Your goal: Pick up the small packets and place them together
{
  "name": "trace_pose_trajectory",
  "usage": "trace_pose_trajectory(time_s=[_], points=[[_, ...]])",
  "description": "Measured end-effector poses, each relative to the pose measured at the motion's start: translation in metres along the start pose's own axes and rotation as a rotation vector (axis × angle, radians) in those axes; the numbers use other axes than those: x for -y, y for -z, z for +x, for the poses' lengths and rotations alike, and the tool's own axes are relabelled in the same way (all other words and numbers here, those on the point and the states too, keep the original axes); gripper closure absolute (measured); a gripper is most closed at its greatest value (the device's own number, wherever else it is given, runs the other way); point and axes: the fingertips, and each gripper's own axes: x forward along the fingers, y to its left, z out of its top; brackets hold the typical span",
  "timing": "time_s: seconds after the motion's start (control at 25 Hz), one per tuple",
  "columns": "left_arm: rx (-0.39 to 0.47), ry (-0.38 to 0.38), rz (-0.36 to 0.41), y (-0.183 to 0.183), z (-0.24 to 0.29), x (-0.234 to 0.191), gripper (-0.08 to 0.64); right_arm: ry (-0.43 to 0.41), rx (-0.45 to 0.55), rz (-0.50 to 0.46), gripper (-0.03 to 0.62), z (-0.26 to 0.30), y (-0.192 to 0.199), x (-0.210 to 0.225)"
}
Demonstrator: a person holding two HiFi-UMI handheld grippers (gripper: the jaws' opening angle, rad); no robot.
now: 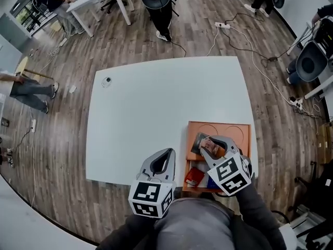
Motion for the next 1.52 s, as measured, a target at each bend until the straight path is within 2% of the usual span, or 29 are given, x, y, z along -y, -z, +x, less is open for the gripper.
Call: trace_pose_trajectory(time_s=[0.32,0.44,0.64,1.0,1.2,1.36,1.52], points=[[0.04,0.041,0.037,-0.003,-0.018,0.018,0.563,0.063,0.024,0.002,0.459,-0.031,0.004,-0.011],[0.028,0.06,0.046,0.002,-0.021,0.025,0.563,0.059,0.025,0.025,0.46,-0.037,0.012,-0.021],[-0.006,0.088,0.06,0.014,-0.023,0.042,0.563,-0.003,-0.005,0.055,0.459,-0.042,0.036,-0.046],[-0.045,0.097,0.05,0.031,-0.03,0.049,0.563,-0.209,-0.08,0.024,0.455,-0.027,0.065,-0.099],[-0.061,0.079,0.023,0.045,-0.033,0.037,0.563,-0.291,-0.133,-0.014,0.371,-0.006,0.077,-0.116],[-0.073,0.049,-0.006,0.054,-0.034,0.021,0.563,-0.31,-0.169,-0.042,0.339,0.01,0.081,-0.12],[-0.089,0.022,-0.031,0.06,-0.034,0.004,0.563,-0.279,-0.217,-0.098,0.343,0.019,0.083,-0.116]])
